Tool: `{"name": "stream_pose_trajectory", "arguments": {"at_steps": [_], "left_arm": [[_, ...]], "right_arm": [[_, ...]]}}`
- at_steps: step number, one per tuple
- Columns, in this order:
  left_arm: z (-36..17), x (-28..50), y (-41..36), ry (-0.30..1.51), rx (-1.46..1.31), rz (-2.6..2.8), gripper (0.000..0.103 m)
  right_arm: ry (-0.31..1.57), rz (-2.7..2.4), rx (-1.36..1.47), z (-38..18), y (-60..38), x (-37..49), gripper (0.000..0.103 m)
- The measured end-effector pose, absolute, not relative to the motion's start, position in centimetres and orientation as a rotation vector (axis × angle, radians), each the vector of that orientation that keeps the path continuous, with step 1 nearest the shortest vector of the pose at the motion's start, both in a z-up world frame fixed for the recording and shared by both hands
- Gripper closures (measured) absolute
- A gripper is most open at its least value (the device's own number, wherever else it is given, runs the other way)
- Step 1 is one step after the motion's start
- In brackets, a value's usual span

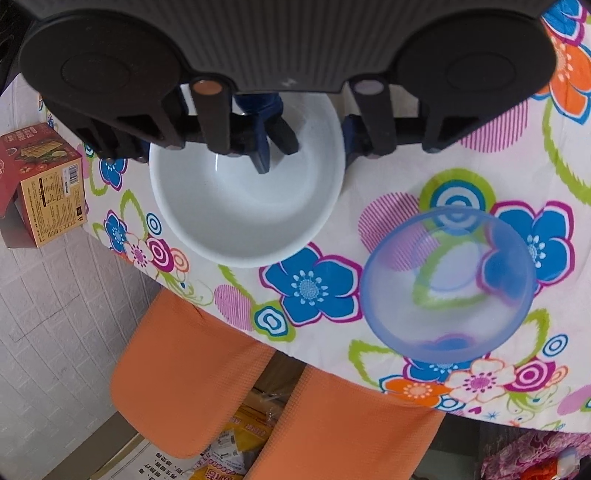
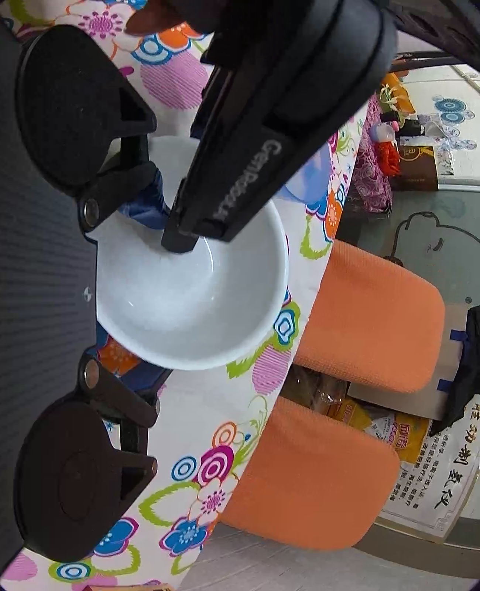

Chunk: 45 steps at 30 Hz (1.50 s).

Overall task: Organize plates and bowls
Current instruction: 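Grasp the white ceramic bowl rim with the left tool, then carry the white bowl into the steel bowl and open the left tool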

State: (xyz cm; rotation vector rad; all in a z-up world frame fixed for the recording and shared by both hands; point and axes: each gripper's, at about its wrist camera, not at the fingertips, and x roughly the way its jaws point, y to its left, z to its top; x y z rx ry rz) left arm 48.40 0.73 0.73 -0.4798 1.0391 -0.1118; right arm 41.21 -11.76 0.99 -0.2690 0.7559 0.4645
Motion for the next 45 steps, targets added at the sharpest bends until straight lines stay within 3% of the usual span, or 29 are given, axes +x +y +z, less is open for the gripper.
{"name": "stream_pose_trajectory", "arguments": {"at_steps": [13, 25, 34, 45], "left_arm": [[2.6, 44.7, 0.3, 1.045, -0.463, -0.198, 0.08], [6.3, 32.6, -1.3, 1.008, -0.402, -0.323, 0.08], [4.9, 24.3, -1.0, 1.05, -0.375, -0.374, 0.08], [2.3, 21.8, -0.7, 1.105, -0.38, -0.39, 0.079]], "right_arm": [[0.785, 0.487, -0.15, 2.6, -13.3, 37.5, 0.05], [0.736, 0.444, -0.175, 6.5, -14.7, 25.9, 0.046], [0.777, 0.416, -0.142, 5.4, -15.0, 18.2, 0.045], [0.817, 0.421, -0.095, 3.1, -15.0, 15.5, 0.045]]}}
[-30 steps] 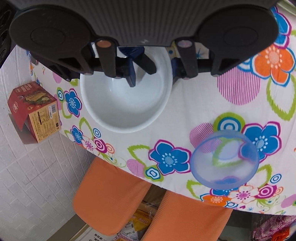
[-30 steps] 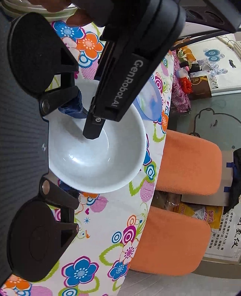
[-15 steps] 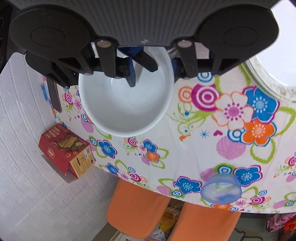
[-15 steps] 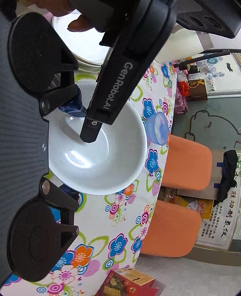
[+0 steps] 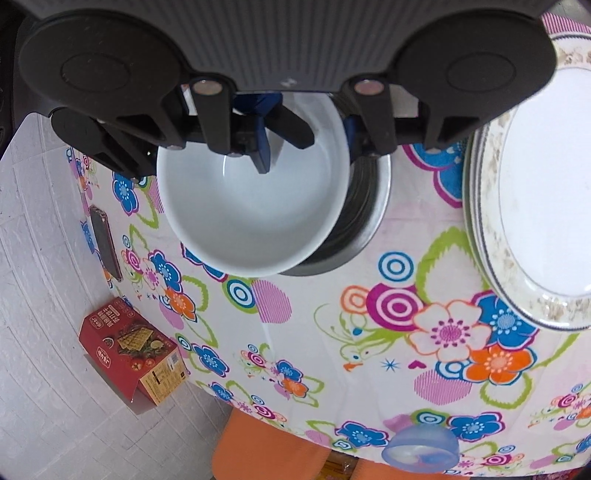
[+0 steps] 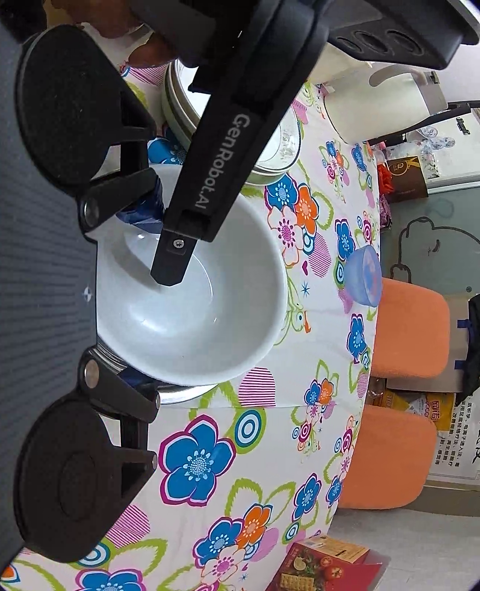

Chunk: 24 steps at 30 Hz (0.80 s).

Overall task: Organize plates and bowls
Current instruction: 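Carry the white bowl into the steel bowl and open the left tool, then move the left tool to the clear blue bowl and grasp its rim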

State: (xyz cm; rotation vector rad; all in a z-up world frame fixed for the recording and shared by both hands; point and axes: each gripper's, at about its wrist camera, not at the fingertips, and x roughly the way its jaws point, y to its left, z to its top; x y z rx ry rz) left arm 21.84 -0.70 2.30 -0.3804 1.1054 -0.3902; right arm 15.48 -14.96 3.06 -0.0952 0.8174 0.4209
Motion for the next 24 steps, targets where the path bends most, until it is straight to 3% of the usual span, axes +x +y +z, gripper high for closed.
{"name": "stream_pose_trajectory", "arguments": {"at_steps": [4, 8, 24], "left_arm": [[2.8, 21.9, -0.7, 1.088, -0.36, -0.38, 0.077], [3.2, 22.1, -0.1, 1.077, -0.366, -0.373, 0.065], [6.5, 23.3, 1.8, 0.944, -0.285, -0.347, 0.051]], "right_arm": [[0.804, 0.41, -0.095, 3.3, -15.3, 15.1, 0.046], [0.794, 0.406, -0.063, 3.5, -16.2, 15.0, 0.046], [0.703, 0.332, -0.013, 5.7, -18.2, 16.4, 0.045]]}}
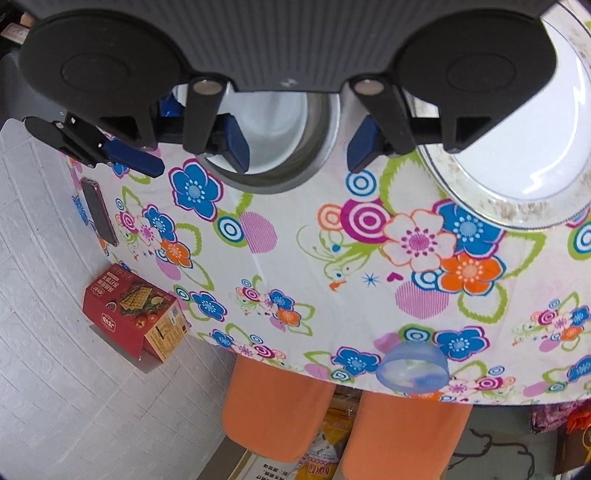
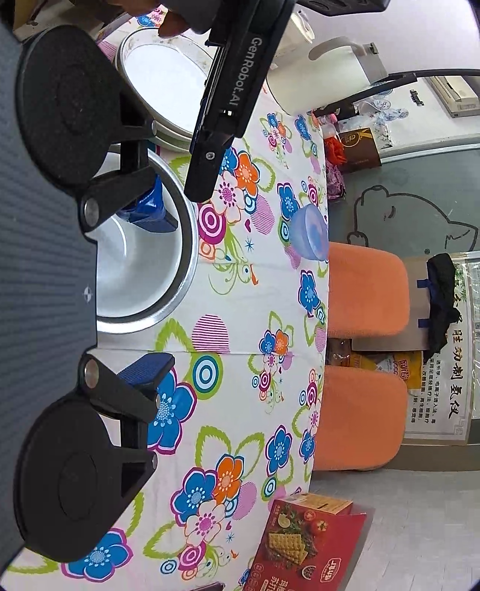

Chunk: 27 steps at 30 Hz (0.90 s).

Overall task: Organize plates and bowls
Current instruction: 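Move the left tool to the clear blue bowl and grasp its rim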

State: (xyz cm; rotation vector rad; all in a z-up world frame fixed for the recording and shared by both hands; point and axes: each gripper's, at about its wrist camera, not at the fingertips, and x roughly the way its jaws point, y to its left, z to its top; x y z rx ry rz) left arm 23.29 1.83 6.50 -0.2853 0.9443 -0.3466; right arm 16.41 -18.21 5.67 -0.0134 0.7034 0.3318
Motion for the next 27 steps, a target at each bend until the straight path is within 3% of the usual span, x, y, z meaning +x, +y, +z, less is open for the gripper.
{"name": "stream_pose_trajectory", "arguments": {"at_steps": [14, 17, 27], "left_arm": [[7.3, 29.7, 7.7, 0.911, -0.246, -0.23, 0.042], [7.2, 32.0, 9.1, 0.905, -0.226, -0.198, 0.037], [5.3, 43.5, 15.9, 0.929, -0.35, -0.127, 0.035]], "right_arm": [[0.768, 0.42, -0.116, 7.0, -13.7, 25.5, 0.044], [0.78, 0.433, -0.142, 7.1, -12.3, 28.3, 0.044], [0.813, 0.485, -0.098, 5.8, -7.1, 39.5, 0.044]]}}
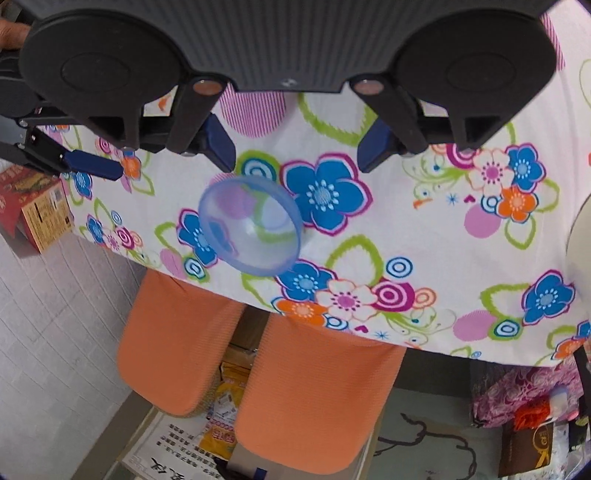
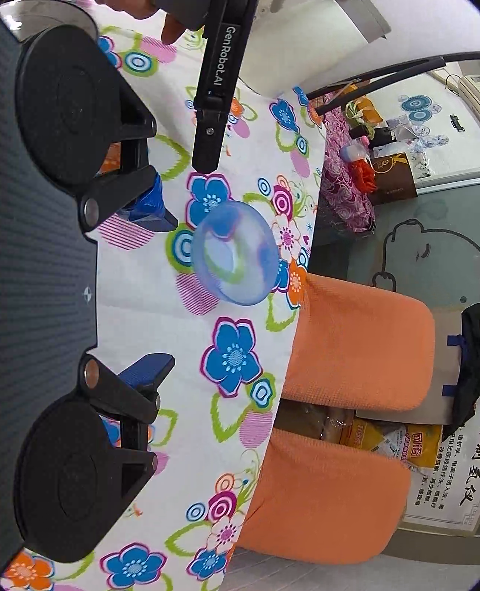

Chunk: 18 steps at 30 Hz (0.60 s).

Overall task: Organize plates and bowls
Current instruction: 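Move the left tool to the clear blue bowl and grasp its rim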

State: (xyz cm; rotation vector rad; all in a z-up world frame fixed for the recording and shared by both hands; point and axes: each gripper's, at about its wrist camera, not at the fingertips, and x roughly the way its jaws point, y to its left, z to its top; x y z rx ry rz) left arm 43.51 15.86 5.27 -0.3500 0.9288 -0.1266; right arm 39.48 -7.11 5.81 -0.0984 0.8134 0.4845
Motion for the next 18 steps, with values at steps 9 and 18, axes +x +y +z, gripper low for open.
{"name": "stream_pose_trajectory", "arguments": {"at_steps": [9, 18], "left_arm": [[2.7, 50.2, 15.9, 0.967, -0.384, -0.099, 0.035], [0.9, 51.6, 15.1, 0.973, -0.344, -0.089, 0.035]], "right_arm": [[0.81, 0.48, -0.143, 3.2, -3.1, 44.9, 0.044], [0.833, 0.483, -0.203, 0.6, -1.4, 46.4, 0.044]]}}
